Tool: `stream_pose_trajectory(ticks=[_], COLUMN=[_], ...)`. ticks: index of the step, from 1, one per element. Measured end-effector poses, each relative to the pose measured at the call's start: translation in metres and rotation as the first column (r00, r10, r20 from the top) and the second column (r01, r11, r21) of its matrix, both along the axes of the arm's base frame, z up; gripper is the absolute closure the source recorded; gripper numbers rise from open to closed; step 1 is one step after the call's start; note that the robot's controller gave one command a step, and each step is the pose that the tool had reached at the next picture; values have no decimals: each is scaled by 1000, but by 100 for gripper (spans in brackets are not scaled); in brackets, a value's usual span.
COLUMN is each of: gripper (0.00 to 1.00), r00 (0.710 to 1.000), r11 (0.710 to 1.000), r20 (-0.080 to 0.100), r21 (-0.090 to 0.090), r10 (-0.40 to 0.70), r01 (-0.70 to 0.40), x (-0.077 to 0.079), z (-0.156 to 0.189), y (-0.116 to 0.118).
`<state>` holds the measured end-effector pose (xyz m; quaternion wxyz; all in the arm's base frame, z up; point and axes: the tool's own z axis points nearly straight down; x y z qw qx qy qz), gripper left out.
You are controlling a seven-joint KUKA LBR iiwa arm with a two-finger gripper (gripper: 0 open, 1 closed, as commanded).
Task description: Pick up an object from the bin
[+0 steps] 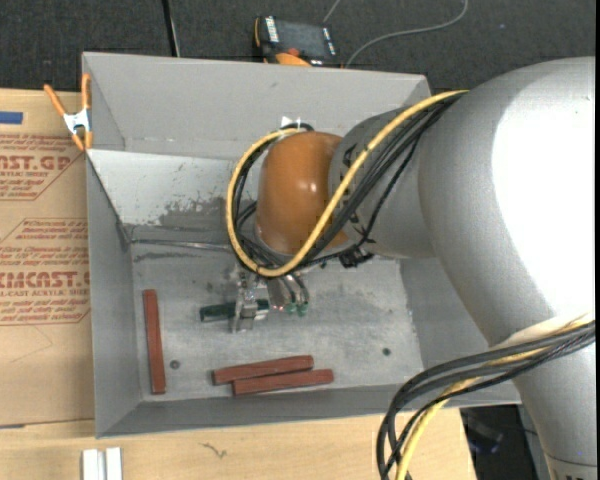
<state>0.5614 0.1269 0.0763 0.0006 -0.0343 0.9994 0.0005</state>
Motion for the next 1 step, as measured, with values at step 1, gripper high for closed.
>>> stream_pose_trajectory(ticks=[1], gripper=[100], r00=[992], r11=[992], r20=[11], r21=[0], r10=[129], r01=[-129], x=[13], z=[172], y=[-1])
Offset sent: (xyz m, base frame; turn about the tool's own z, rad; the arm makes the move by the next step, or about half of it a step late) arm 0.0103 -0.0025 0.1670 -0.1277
